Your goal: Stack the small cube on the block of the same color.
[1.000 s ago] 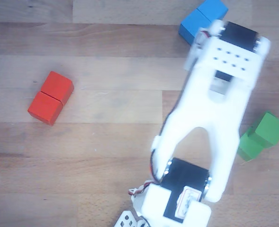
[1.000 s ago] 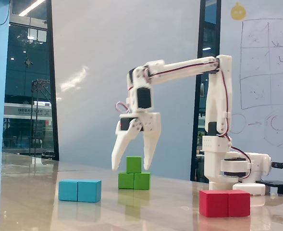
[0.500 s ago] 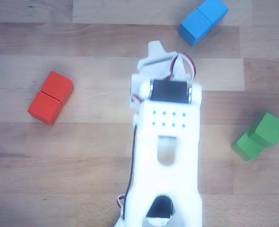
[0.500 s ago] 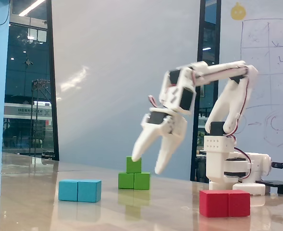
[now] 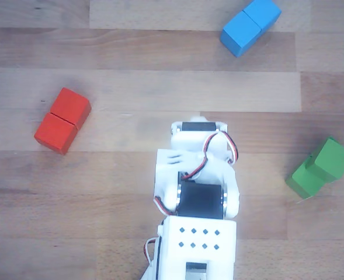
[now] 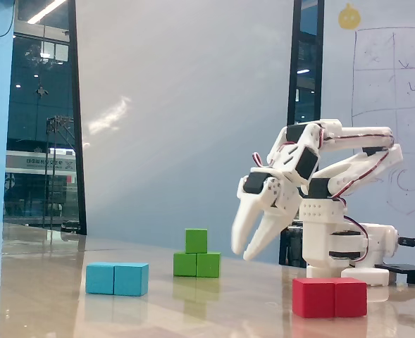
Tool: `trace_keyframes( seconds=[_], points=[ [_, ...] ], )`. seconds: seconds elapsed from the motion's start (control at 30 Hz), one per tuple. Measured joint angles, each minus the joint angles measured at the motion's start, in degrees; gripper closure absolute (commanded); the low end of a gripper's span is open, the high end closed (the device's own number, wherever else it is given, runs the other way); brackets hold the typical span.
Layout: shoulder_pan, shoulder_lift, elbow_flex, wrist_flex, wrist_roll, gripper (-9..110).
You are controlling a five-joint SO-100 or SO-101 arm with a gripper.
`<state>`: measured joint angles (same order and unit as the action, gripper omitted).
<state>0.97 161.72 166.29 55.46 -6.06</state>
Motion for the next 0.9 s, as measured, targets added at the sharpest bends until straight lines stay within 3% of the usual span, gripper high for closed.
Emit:
trace_keyframes(
  seconds=[0.47, 0.9],
  points=[
    [0.0, 33.4, 8.6, 18.7, 0.5, 102],
    [0.0, 34.2, 8.8, 19.1, 2.5, 102]
  ],
)
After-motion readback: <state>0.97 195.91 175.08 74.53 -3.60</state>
